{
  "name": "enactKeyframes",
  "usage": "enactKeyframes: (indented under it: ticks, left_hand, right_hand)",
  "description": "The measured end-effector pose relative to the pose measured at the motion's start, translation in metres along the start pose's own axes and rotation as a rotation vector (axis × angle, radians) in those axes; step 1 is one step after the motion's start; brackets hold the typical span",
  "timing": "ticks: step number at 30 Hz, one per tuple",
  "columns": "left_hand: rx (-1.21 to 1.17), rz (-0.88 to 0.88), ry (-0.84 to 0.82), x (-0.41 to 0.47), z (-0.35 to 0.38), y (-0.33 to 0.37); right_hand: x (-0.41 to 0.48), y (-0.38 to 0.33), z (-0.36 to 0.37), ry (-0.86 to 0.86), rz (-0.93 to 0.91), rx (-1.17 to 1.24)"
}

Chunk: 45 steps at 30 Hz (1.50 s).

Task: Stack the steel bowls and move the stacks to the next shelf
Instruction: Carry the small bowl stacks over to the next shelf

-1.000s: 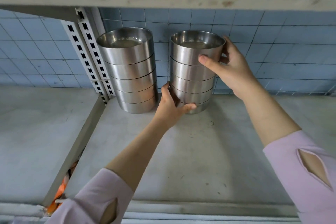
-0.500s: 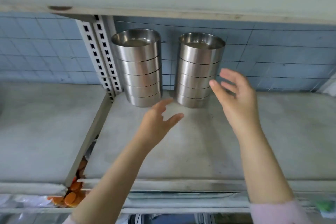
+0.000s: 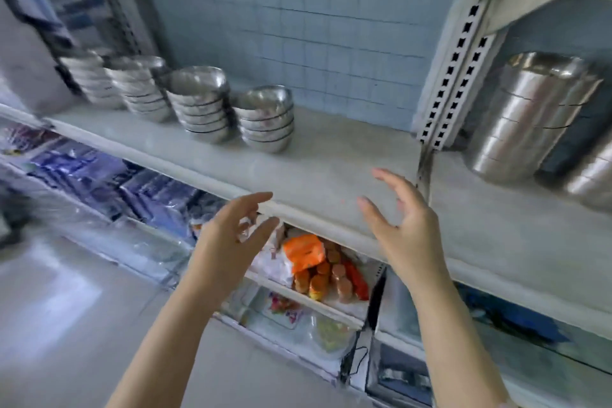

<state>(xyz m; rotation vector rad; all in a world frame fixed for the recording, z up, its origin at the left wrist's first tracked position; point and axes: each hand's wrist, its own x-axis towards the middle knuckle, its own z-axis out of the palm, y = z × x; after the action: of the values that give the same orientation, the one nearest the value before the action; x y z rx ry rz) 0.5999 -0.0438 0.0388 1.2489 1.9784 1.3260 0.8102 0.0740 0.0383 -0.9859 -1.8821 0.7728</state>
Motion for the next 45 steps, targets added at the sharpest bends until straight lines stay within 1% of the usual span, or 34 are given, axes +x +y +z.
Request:
enactKeyframes:
  ticks: [5,8,11,14,17,24,27,29,32,35,37,40,42,45]
  left_hand:
    - [0.008,-0.018,0.18,-0.004,-0.112,-0.049]
    - [-0.002,-0.075,0.282,0.003,-0.161,-0.083]
    - [-0.023,-0.086,0.382,0.022,-0.199,-0.119]
    - [0.0,-0.131,0.403,0.055,-0.234,-0.153]
    - [0.004,-0.151,0.426,0.102,-0.271,-0.182]
    - [0.026,-0.181,0.424,0.217,-0.352,-0.225]
    - [0.035,-0.177,0.336,0.266,-0.371,-0.242]
    - [0.023,-0.167,0.228,0.308,-0.378,-0.255]
    - [0.0,-0.143,0.073,0.378,-0.376,-0.27]
    - [-0.065,-0.129,-0.048,0.429,-0.372,-0.281]
    - [-0.127,-0.076,-0.1,0.444,-0.375,-0.287]
    - [-0.144,-0.006,-0.169,0.455,-0.385,-0.297]
    - [-0.158,0.024,-0.223,0.457,-0.397,-0.304]
    - [-0.171,0.044,-0.366,0.456,-0.418,-0.318]
  right_hand:
    - [0.024,-0.067,0.113,-0.107,-0.133,0.021]
    - [0.043,-0.093,0.167,-0.163,-0.192,0.054]
    - [0.07,-0.109,0.221,-0.219,-0.229,0.099]
    - [0.104,-0.121,0.275,-0.258,-0.243,0.159]
    - [0.147,-0.134,0.333,-0.284,-0.215,0.251]
    - [0.24,-0.177,0.462,-0.399,-0.13,0.401]
    - [0.257,-0.189,0.498,-0.434,-0.085,0.416]
    - [0.264,-0.193,0.516,-0.398,-0.056,0.417]
    - [0.269,-0.196,0.538,-0.31,0.037,0.44]
    - [0.27,-0.201,0.555,-0.273,0.128,0.389]
    - [0.272,-0.206,0.566,-0.264,0.212,0.363]
    - [0.275,-0.21,0.581,-0.219,0.31,0.333]
    - [0.275,-0.206,0.59,-0.167,0.331,0.313]
    - [0.27,-0.202,0.601,-0.119,0.336,0.297]
